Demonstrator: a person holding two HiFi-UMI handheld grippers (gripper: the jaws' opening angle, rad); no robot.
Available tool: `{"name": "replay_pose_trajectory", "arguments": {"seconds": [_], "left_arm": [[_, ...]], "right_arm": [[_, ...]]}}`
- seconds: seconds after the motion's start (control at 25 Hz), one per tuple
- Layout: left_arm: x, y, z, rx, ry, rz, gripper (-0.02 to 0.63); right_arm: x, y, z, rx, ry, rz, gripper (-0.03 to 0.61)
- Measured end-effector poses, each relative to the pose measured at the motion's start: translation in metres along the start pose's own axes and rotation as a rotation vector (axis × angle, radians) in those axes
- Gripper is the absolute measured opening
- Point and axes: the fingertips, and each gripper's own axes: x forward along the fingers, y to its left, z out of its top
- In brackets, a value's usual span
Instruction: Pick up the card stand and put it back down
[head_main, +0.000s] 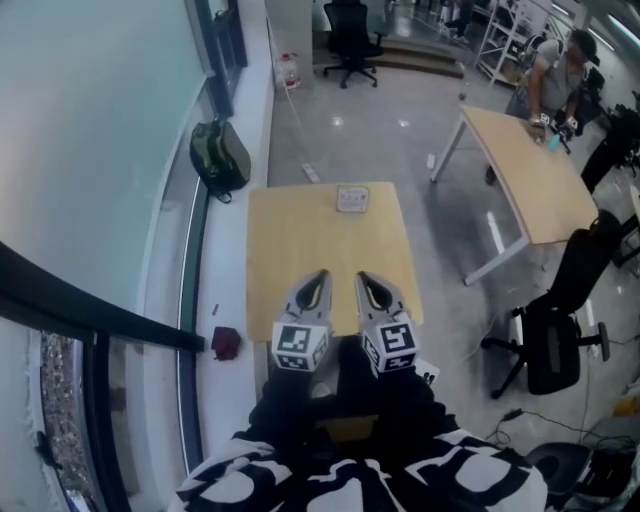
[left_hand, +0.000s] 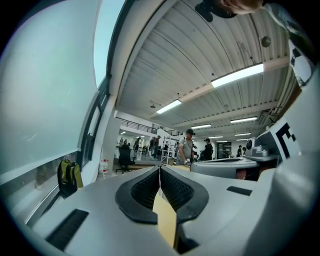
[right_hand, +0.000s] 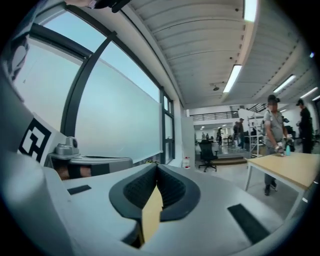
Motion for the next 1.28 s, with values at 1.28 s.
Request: {"name": "replay_pose_trajectory", "arguments": {"seconds": [1.28], "left_arm": [[0.19,0.139,-0.166,0.132,0.41,-0.125,0.018]], "right_arm": [[0.168,-0.116,-0.141,0.084,0.347,0.12,0.023]]}}
